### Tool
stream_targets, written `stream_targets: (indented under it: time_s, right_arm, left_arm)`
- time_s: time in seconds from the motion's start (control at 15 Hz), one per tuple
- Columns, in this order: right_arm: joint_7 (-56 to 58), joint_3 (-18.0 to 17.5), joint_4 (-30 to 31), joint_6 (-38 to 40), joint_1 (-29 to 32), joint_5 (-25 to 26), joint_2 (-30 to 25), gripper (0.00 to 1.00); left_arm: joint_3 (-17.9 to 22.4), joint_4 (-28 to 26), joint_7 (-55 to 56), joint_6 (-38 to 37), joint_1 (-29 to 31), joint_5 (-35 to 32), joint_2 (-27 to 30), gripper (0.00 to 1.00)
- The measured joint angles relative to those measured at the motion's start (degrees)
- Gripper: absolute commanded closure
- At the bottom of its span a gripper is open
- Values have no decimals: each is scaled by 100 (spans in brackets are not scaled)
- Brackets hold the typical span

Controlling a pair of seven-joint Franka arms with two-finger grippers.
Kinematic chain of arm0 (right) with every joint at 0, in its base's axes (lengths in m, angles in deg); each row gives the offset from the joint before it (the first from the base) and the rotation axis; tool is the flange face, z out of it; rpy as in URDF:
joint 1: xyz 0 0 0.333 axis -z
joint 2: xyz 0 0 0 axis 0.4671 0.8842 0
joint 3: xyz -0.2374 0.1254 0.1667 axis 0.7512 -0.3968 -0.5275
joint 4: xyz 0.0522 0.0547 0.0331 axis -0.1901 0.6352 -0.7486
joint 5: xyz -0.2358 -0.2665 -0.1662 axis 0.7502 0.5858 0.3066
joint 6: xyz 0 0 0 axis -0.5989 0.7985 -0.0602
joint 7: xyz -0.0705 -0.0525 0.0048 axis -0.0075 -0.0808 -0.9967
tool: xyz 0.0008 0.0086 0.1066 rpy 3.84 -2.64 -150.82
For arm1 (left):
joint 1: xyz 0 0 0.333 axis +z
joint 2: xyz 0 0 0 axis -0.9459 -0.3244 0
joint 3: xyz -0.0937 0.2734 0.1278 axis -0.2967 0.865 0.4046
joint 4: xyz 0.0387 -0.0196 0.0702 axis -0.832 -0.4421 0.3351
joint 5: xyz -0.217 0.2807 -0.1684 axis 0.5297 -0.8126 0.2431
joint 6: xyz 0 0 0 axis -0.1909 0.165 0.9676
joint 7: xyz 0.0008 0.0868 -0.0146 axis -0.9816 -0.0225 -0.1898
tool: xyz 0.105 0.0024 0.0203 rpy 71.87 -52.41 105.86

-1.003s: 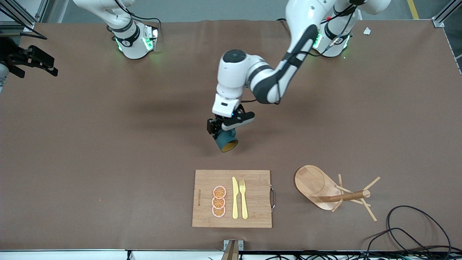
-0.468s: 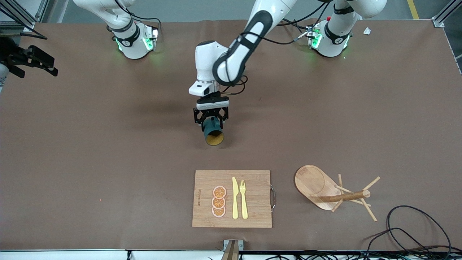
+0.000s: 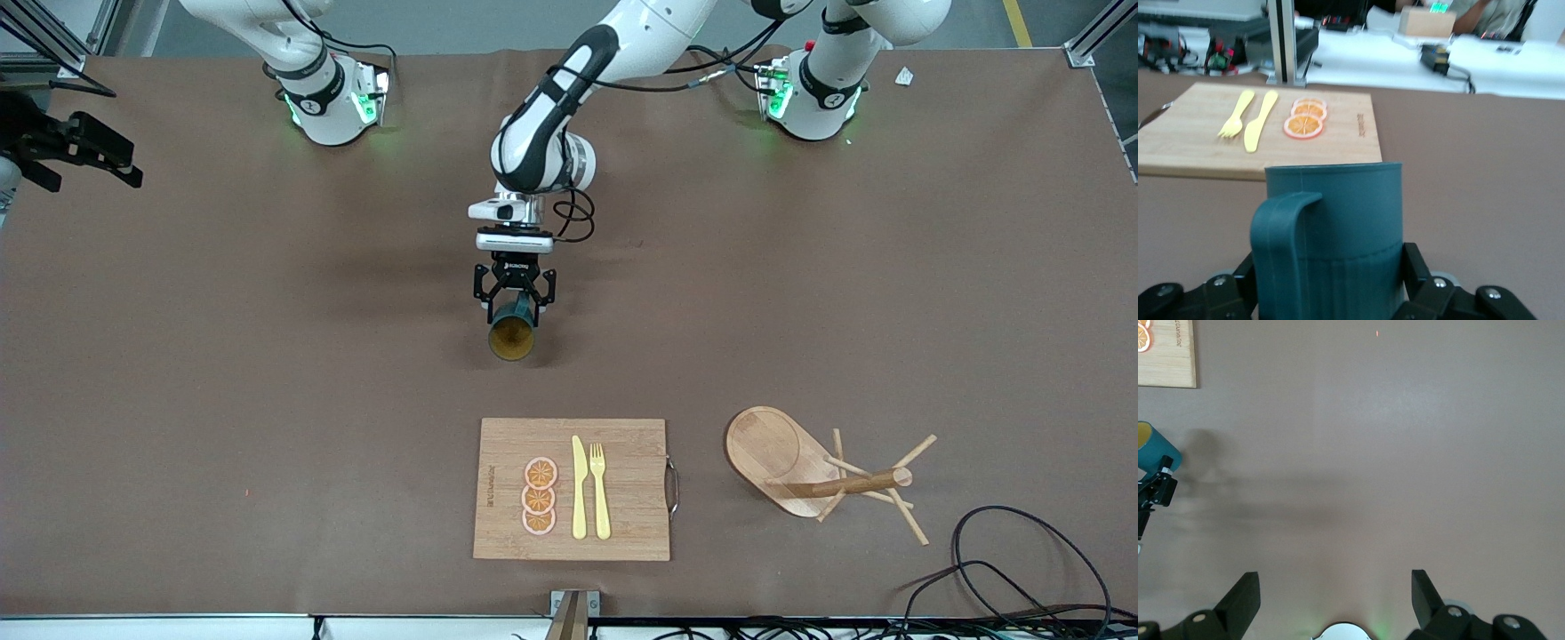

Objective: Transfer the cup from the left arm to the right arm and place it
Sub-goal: 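Carry the teal mug to mid-table and lower it with the left gripper, then open the left gripper and raise it off the mug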

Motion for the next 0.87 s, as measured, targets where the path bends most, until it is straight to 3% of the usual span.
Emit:
stream_targets:
  time_s: [0.33,0.87]
  right_arm:
    - [0,-3,-29,0,-3,0,-3,0]
    - [-2,3,-186,80,-48,0,22,0]
  left_arm:
    - [-15,8,1175,-961,-412,-1049,-562,1]
    - [-517,92,1312,-1342,-539,-670,-655,1]
